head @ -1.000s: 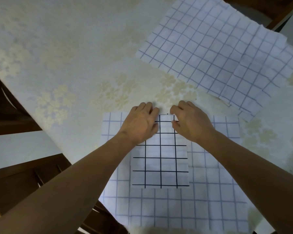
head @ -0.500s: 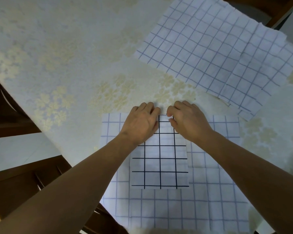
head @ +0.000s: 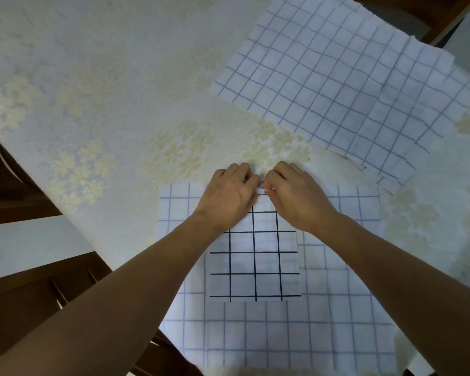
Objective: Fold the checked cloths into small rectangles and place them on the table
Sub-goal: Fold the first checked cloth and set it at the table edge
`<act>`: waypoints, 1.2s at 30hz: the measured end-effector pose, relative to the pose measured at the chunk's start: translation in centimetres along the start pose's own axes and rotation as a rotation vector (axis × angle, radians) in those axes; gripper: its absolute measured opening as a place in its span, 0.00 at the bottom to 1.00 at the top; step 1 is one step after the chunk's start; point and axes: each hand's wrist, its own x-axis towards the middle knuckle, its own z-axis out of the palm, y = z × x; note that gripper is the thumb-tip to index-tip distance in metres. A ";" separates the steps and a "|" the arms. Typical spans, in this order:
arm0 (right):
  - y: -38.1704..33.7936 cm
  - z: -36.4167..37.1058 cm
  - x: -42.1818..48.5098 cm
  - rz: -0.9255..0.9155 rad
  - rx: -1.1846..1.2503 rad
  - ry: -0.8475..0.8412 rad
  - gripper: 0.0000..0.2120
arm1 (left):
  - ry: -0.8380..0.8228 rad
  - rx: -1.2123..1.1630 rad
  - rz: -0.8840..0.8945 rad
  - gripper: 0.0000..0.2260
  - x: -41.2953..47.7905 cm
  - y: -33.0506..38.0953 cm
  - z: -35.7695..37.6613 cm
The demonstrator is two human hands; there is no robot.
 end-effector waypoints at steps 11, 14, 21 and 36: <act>-0.3 -0.7 0.8 0.086 0.168 -0.130 0.05 | -0.052 -0.055 -0.004 0.09 -0.7 0.4 -0.3; -0.4 -0.9 0.9 0.132 0.245 -0.159 0.04 | -0.087 -0.089 -0.013 0.13 -0.8 0.4 -0.3; -0.9 -1.8 0.6 0.251 0.283 -0.262 0.11 | -0.113 -0.133 0.027 0.16 -1.3 1.1 -1.1; -4.2 -5.4 -4.5 0.112 0.183 -0.148 0.11 | -0.085 -0.065 0.070 0.09 -4.8 3.3 -5.7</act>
